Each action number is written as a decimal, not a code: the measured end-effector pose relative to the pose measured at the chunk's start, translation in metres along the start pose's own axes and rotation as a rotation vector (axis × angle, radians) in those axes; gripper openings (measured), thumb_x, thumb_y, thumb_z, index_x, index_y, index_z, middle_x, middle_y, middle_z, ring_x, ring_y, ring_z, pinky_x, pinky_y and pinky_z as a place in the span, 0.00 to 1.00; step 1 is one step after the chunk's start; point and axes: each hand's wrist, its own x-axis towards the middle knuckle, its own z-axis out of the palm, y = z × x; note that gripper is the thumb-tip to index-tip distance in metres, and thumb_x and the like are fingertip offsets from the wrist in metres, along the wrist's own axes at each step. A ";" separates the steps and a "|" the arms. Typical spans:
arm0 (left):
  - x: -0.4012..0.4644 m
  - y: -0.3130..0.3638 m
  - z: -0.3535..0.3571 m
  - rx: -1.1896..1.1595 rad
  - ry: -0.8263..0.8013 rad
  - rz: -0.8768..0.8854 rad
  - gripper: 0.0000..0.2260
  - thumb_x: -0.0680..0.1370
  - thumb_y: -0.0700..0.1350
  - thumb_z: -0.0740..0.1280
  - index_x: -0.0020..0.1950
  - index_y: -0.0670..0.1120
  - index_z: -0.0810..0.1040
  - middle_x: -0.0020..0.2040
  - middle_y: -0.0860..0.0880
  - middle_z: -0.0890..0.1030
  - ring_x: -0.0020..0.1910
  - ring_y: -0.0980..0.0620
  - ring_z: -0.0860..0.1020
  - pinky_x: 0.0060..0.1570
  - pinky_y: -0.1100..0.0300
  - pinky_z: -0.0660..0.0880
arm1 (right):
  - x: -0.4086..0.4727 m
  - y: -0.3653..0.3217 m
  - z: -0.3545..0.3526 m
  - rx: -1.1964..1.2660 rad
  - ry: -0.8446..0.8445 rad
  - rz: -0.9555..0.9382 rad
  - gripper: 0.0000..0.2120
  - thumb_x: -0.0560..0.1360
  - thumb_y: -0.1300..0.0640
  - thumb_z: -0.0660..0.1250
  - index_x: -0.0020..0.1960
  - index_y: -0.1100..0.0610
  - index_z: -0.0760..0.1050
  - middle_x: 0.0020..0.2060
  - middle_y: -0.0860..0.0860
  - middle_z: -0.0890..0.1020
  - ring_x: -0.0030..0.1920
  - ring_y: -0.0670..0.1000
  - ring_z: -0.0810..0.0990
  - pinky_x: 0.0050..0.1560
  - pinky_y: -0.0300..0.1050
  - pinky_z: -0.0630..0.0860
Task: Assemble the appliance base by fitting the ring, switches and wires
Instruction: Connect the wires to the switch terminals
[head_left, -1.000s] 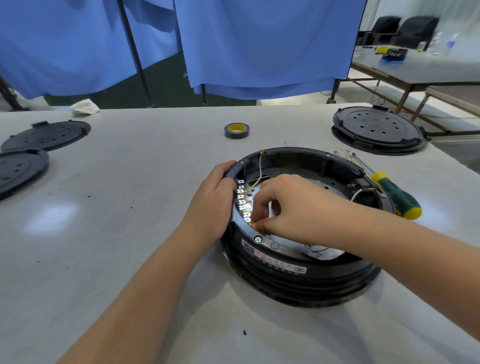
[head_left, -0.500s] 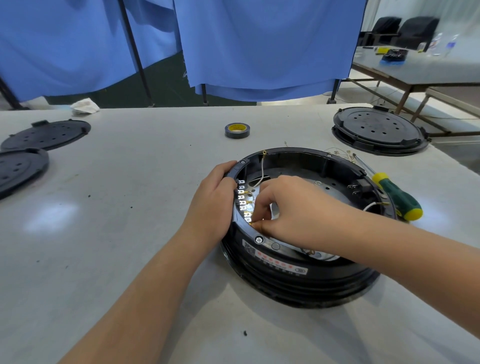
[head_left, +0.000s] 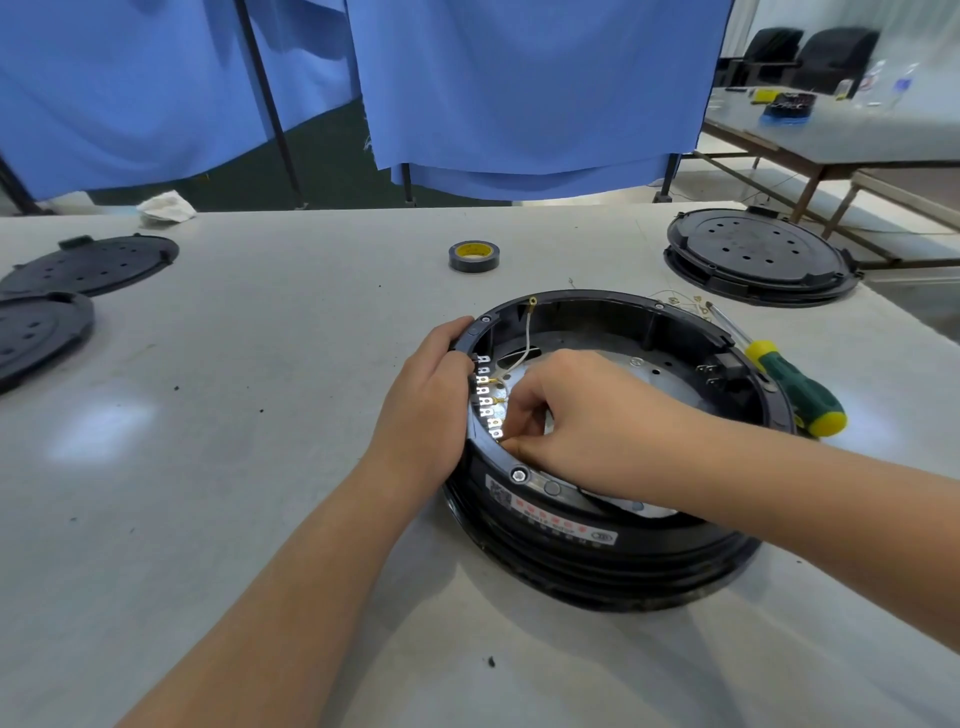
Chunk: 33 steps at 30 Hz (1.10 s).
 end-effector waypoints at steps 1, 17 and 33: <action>0.000 0.000 0.000 0.002 -0.003 0.000 0.18 0.68 0.46 0.55 0.51 0.60 0.76 0.53 0.55 0.81 0.57 0.52 0.78 0.63 0.45 0.72 | 0.000 0.000 0.000 0.001 0.000 0.001 0.09 0.71 0.53 0.70 0.33 0.47 0.76 0.34 0.45 0.82 0.37 0.44 0.78 0.41 0.39 0.73; 0.005 -0.003 0.003 -0.033 0.027 -0.048 0.18 0.66 0.45 0.56 0.49 0.61 0.77 0.54 0.54 0.81 0.58 0.48 0.78 0.64 0.43 0.71 | 0.003 0.002 0.000 -0.025 -0.016 -0.068 0.15 0.71 0.56 0.70 0.29 0.46 0.70 0.37 0.46 0.80 0.39 0.46 0.75 0.37 0.36 0.68; 0.005 -0.002 0.003 -0.032 0.027 -0.048 0.20 0.66 0.45 0.55 0.53 0.59 0.76 0.55 0.52 0.81 0.59 0.48 0.77 0.64 0.42 0.71 | 0.003 -0.001 -0.001 -0.090 -0.025 -0.128 0.19 0.73 0.55 0.69 0.29 0.44 0.64 0.32 0.43 0.72 0.42 0.47 0.73 0.41 0.41 0.64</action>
